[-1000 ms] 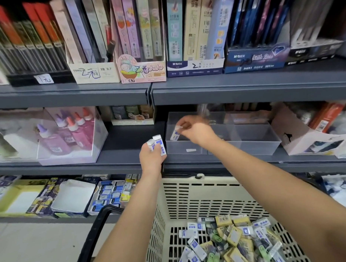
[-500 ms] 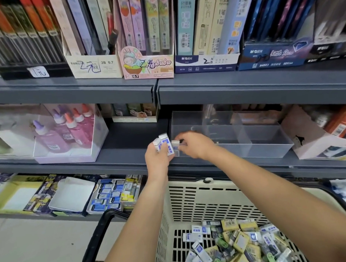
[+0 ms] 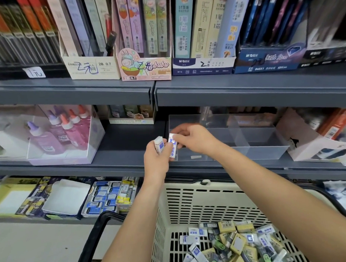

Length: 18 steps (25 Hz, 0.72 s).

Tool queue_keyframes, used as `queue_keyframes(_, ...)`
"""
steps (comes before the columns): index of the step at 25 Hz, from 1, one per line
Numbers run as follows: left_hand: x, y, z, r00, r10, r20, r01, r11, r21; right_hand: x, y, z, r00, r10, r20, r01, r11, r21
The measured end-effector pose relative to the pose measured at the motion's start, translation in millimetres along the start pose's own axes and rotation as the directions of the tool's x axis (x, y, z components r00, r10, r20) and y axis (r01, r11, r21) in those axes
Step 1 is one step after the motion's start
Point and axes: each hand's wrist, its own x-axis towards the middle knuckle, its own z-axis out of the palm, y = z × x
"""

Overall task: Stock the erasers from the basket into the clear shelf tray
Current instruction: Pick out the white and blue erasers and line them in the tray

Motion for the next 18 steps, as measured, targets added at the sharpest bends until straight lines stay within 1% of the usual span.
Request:
queue_keyframes(1,-1.1,1.2,0.4,1.000,-0.007,-0.006,0.007,0.999,-0.045,-0.1,-3.4,-2.0,0.999,-0.005,-0.032,0.006,0.999,0.039)
queue_keyframes(3,-1.3,4.0,-0.4,0.999,-0.025,-0.034,0.020,0.989,-0.145,4.0,-8.3,-12.4,0.989,0.013,-0.145,0.014,0.983,0.182)
queue_keyframes(4,-0.9,4.7,-1.2,0.999,-0.022,-0.047,0.014,0.986,-0.167,6.6,-9.5,-18.8,0.981,0.035,-0.192,0.013,0.969,0.246)
queue_keyframes(5,-0.1,4.4,-2.3,0.998,-0.011,-0.056,0.001,0.986,-0.166,8.9,-9.3,-22.8,0.974,0.054,-0.220,0.006,0.964,0.266)
queue_keyframes(6,0.4,3.5,-3.3,0.998,0.009,-0.062,-0.018,0.988,-0.152,11.9,-6.4,-24.5,0.969,0.069,-0.238,-0.012,0.973,0.231)
queue_keyframes(8,0.8,0.7,-4.9,0.996,0.055,-0.073,-0.061,0.994,-0.090,17.4,2.6,-20.8,0.968,0.087,-0.236,-0.072,0.995,0.072)
queue_keyframes(9,1.1,-0.9,-5.6,0.993,0.076,-0.086,-0.080,0.996,-0.050,19.0,6.6,-16.3,0.972,0.095,-0.213,-0.096,0.995,0.004)
queue_keyframes(11,2.6,-3.4,-6.5,0.987,0.089,-0.132,-0.090,0.996,0.000,21.6,13.2,-7.0,0.982,0.108,-0.152,-0.118,0.991,-0.057)
queue_keyframes(13,3.8,-3.5,-7.0,0.985,0.060,-0.160,-0.062,0.998,-0.010,24.1,17.7,1.3,0.991,0.094,-0.099,-0.105,0.989,-0.105)
queue_keyframes(16,2.6,-2.3,-6.4,0.987,0.014,-0.161,-0.020,0.999,-0.035,23.1,20.4,6.9,0.998,0.061,-0.007,-0.060,0.958,-0.281)
queue_keyframes(18,1.4,-2.1,-6.0,0.988,0.012,-0.151,-0.016,1.000,-0.026,20.9,19.9,4.6,0.997,0.052,0.048,-0.031,0.930,-0.366)
